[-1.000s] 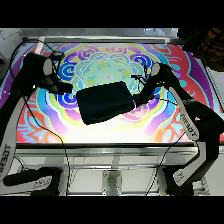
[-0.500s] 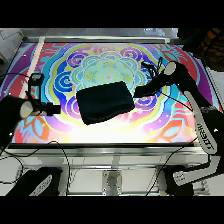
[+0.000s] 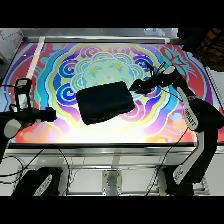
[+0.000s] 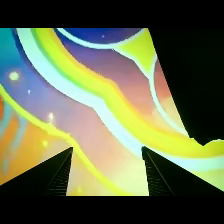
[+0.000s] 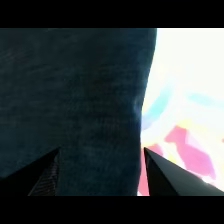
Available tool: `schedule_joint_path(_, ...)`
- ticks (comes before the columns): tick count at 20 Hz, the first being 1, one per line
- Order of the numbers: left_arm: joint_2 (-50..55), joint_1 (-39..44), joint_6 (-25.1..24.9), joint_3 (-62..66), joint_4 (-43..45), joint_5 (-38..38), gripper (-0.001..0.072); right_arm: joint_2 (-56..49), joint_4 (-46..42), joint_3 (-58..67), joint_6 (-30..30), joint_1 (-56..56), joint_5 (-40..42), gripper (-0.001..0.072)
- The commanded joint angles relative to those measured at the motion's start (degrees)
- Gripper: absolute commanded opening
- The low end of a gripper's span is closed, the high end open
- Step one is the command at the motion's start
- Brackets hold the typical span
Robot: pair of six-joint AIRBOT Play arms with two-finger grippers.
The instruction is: Fold the clothes and pants, and hang the long-sleeved shirts on hangers.
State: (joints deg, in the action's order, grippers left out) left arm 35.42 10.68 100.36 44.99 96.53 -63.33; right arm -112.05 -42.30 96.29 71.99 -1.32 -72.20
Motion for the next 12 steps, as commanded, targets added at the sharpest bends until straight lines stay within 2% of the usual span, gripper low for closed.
schedule_joint_path(1,-0.70,-0.07,0.02,-0.15,-2.73,0.11,0.0532,-5.29,0.02,3.56,2.10,0.13,-1.07,0.0541)
schedule_joint_path(4,-0.70,-0.07,0.00,-0.15,-3.17,0.09,0.0532,-6.05,-5.40,4.33,3.80,0.09,-1.57,0.0541)
schedule_joint_path(12,-0.70,-0.07,0.02,-0.20,-3.19,-0.61,0.0532,-6.51,-5.51,4.33,2.03,-6.80,-2.10,0.0542)
